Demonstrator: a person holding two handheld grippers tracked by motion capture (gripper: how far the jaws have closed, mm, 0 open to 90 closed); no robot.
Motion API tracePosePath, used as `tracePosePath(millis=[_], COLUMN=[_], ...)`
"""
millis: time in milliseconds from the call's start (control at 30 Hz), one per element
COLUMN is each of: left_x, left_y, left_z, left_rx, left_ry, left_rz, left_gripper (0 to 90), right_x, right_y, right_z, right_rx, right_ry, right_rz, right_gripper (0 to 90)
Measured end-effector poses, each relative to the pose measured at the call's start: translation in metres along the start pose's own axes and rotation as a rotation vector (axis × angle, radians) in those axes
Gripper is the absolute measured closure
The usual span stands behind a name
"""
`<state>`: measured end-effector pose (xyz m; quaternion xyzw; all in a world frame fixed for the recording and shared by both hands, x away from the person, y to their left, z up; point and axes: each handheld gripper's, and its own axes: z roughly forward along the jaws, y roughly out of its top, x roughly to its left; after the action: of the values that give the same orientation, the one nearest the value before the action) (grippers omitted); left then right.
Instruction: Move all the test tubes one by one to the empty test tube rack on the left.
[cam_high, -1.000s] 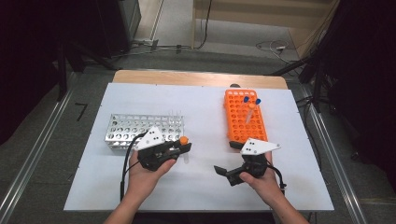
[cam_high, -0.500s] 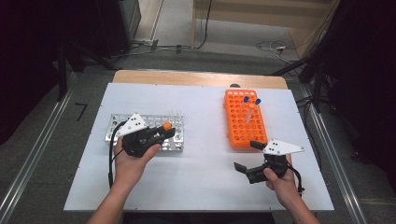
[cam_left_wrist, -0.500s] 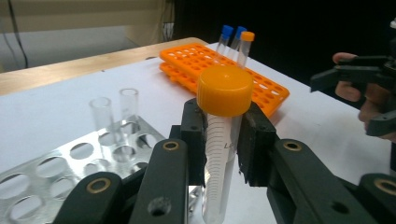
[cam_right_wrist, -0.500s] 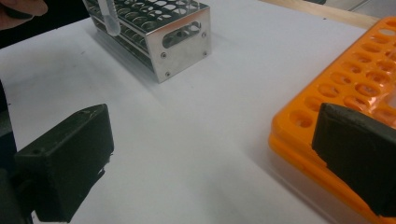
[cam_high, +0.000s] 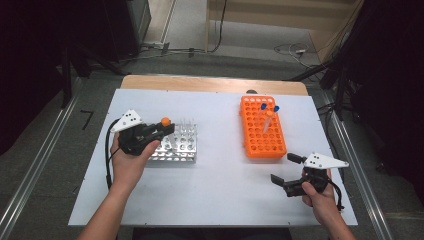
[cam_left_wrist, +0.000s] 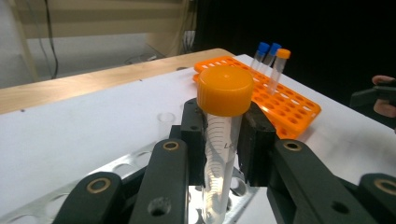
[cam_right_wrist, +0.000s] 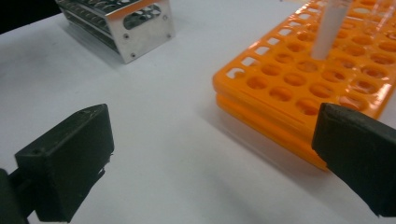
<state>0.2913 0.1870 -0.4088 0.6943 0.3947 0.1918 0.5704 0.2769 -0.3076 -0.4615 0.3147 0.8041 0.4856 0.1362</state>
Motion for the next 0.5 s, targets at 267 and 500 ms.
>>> tracePosePath(millis=[267, 500], left_x=[0.016, 0.026], left_y=[0.008, 0.011], left_z=[0.01, 0.026], left_rx=[0.0, 0.001], left_ry=[0.047, 0.075], left_rz=[-0.011, -0.036], left_gripper=[75.1, 75.1], right_x=[-0.02, -0.025], right_y=[-0.008, -0.009], right_z=[-0.005, -0.007], right_rx=[-0.002, -0.007], right_ry=[-0.044, -0.054], right_rz=[0.055, 0.066], right_gripper=[0.0, 0.0])
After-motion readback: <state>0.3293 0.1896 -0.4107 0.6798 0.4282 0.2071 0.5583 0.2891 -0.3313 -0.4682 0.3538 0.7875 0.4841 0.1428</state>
